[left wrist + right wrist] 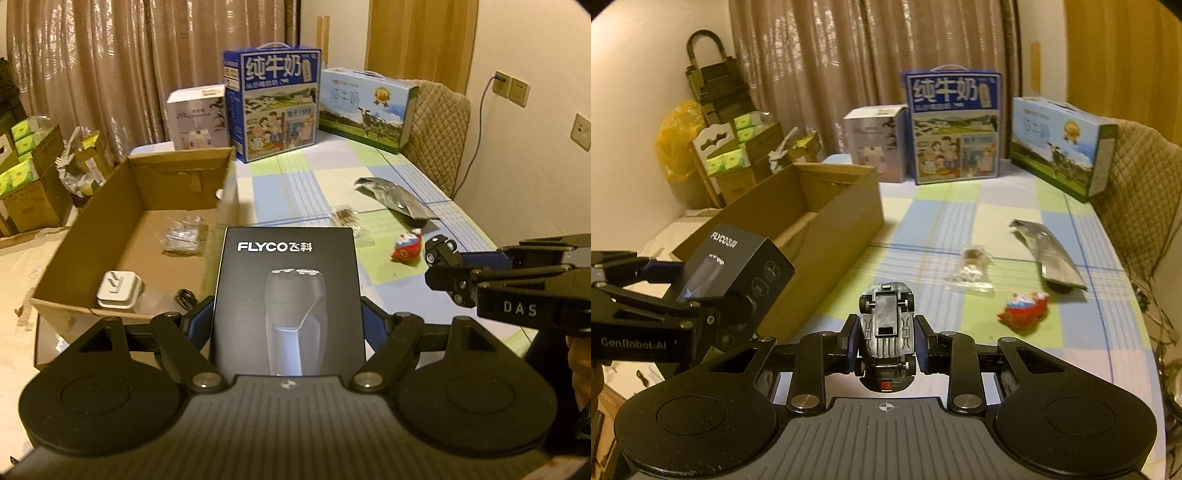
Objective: Organize objects
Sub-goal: 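Carry the shaver box with the left tool while the right tool carries the car to the cardboard box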
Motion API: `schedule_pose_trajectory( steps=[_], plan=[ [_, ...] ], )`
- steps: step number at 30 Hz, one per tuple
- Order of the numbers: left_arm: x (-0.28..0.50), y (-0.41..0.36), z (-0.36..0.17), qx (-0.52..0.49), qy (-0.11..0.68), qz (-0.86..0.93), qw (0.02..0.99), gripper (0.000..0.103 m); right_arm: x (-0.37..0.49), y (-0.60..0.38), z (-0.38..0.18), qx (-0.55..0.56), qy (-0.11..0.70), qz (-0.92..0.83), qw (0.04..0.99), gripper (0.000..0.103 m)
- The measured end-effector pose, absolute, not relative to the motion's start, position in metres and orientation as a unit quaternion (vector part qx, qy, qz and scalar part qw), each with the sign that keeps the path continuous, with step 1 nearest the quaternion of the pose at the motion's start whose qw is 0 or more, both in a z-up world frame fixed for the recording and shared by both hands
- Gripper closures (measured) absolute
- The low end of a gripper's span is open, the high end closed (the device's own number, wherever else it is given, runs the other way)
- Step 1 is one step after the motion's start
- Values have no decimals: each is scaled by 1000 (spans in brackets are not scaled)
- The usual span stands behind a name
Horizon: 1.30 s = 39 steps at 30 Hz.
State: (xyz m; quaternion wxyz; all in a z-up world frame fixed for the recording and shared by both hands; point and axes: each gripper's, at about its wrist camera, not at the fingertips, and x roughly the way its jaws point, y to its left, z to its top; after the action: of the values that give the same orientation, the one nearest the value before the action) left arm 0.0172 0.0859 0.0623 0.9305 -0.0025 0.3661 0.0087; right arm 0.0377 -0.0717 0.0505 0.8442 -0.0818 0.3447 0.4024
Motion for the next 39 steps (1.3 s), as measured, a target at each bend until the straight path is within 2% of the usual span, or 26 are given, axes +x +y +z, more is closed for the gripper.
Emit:
schedule_pose_trajectory(
  steps=[24, 39],
  plan=[
    [7, 194, 87, 0, 360, 82, 929, 27, 26, 50, 60, -114, 329, 480, 805, 76],
    [43, 244, 83, 23, 372, 89, 924, 27, 50, 107, 46, -128, 344, 491, 790, 76]
  ],
)
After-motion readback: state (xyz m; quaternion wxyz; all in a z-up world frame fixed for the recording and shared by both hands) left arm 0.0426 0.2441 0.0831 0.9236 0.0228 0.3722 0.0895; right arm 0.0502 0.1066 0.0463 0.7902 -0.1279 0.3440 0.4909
